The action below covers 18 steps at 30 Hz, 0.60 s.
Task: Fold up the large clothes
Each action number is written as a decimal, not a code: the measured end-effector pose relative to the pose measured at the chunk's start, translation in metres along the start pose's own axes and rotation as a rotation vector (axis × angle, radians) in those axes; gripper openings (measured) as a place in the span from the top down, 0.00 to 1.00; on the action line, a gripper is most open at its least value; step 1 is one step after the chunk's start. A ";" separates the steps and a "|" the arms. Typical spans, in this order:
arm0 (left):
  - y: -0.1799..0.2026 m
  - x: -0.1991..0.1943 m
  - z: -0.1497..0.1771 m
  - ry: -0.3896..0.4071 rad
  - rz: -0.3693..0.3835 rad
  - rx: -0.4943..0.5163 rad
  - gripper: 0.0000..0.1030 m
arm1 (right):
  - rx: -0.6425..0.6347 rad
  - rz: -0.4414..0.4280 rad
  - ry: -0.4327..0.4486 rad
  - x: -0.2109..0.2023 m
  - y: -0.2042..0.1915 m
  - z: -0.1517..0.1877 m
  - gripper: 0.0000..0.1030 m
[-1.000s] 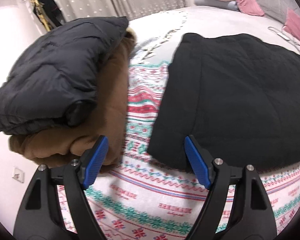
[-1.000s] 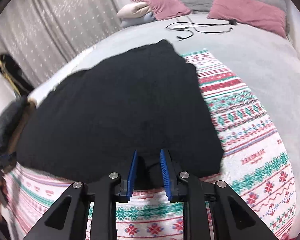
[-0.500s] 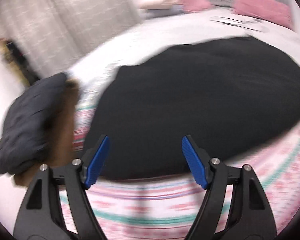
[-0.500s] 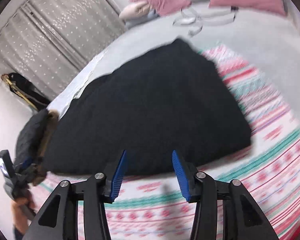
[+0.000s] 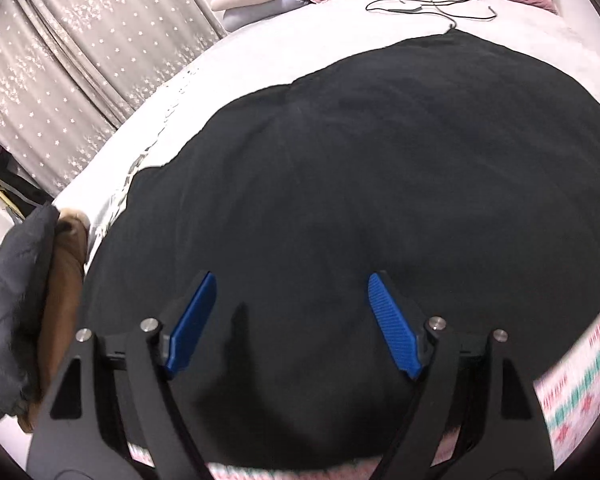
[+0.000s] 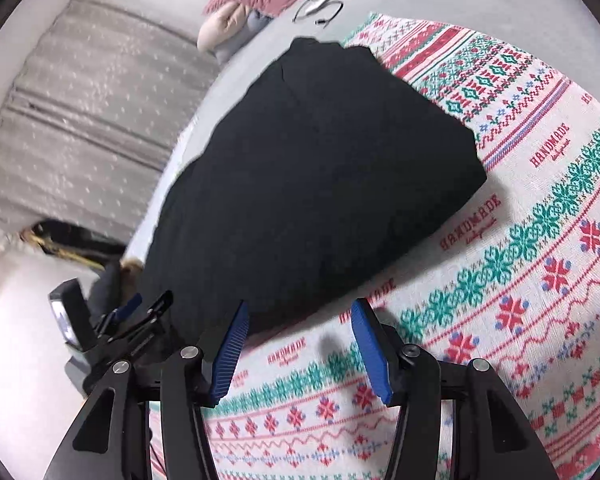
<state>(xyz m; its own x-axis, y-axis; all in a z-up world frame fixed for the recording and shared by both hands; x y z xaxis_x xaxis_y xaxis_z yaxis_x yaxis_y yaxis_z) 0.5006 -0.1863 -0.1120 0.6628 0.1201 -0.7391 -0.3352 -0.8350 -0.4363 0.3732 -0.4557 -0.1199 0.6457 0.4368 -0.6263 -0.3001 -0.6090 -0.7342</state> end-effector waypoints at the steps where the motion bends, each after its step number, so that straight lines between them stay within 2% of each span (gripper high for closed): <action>1: -0.001 0.003 -0.005 -0.005 -0.017 0.009 0.22 | -0.001 -0.011 0.015 -0.003 0.002 0.000 0.47; 4: 0.000 0.030 -0.031 -0.042 -0.067 0.043 0.22 | 0.002 -0.029 0.055 -0.004 0.006 -0.002 0.47; 7: 0.000 0.049 -0.051 -0.063 -0.090 0.037 0.22 | 0.033 -0.085 0.082 -0.009 0.018 -0.007 0.47; 10: 0.005 0.064 -0.072 -0.065 -0.138 0.074 0.22 | 0.052 -0.135 0.109 -0.010 0.028 -0.008 0.47; 12: 0.008 0.073 -0.087 -0.062 -0.169 0.106 0.18 | 0.041 -0.159 0.133 -0.011 0.029 -0.007 0.47; 14: 0.004 0.083 -0.102 -0.055 -0.202 0.107 0.18 | 0.026 -0.174 0.159 -0.005 0.025 -0.004 0.47; 18: -0.001 0.107 -0.116 -0.088 -0.219 0.082 0.18 | -0.033 -0.158 0.197 -0.001 0.020 0.006 0.47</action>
<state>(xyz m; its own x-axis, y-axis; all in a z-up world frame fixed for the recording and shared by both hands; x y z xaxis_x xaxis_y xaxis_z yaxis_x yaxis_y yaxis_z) 0.6495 -0.2352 -0.1313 0.6657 0.3429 -0.6628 -0.2455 -0.7381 -0.6285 0.3625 -0.4646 -0.1358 0.8081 0.3929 -0.4388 -0.1633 -0.5664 -0.8078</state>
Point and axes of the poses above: each gripper's, at about its wrist camera, not at the fingertips, and x roughly the way its jaws point, y to its right, z to its underside, the point moved 3 cm from there along x, roughly the way its jaws point, and after that the axes turned 4 degrees about x, right-handed, at the moved point
